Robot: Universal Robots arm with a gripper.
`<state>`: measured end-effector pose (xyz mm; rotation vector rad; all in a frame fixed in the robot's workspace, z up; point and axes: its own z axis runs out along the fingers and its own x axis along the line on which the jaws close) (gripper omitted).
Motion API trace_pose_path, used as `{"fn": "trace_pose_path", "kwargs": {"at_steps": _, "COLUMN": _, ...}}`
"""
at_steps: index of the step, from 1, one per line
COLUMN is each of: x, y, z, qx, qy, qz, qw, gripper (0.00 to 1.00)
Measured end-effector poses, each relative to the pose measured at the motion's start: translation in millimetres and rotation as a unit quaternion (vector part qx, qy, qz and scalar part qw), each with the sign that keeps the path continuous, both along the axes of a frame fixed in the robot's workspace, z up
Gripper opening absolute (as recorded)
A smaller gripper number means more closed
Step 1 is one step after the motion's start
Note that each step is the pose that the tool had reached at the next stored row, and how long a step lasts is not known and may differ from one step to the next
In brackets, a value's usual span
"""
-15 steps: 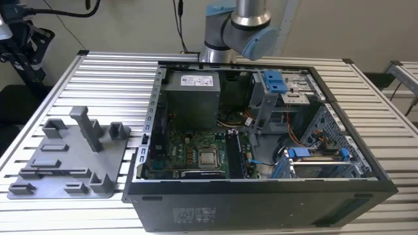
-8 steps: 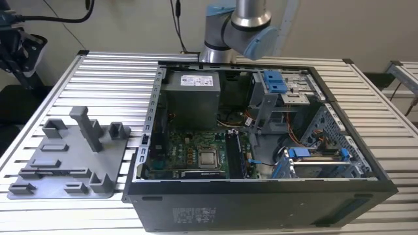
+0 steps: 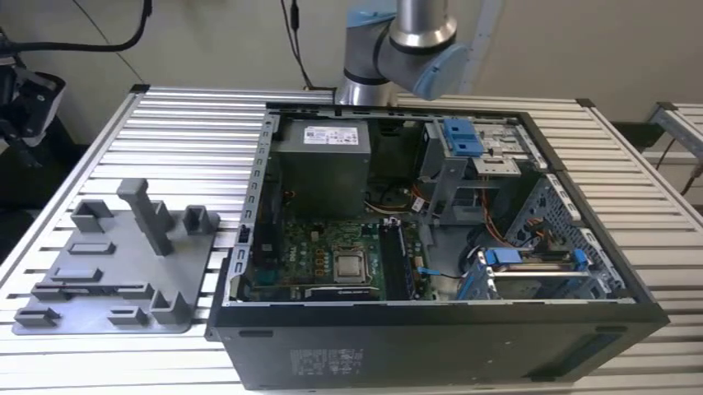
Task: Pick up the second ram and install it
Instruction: 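Reach for the second ram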
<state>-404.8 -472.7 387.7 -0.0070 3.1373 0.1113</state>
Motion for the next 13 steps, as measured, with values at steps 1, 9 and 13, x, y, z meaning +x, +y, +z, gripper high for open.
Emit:
{"fn": "trace_pose_path", "kwargs": {"at_steps": 1, "x": -0.2, "y": -3.1, "z": -0.2, "qx": 0.0000, "qy": 0.0000, "qz": 0.000, "qw": 1.0000, "gripper": 0.11}}
{"fn": "trace_pose_path", "kwargs": {"at_steps": 9, "x": -2.8, "y": -24.3, "z": -1.2, "qx": 0.0000, "qy": 0.0000, "qz": 0.000, "qw": 1.0000, "gripper": 0.11}}
{"fn": "trace_pose_path", "kwargs": {"at_steps": 13, "x": -3.1, "y": -25.8, "z": -1.3, "qx": 0.0000, "qy": 0.0000, "qz": 0.000, "qw": 1.0000, "gripper": 0.11}}
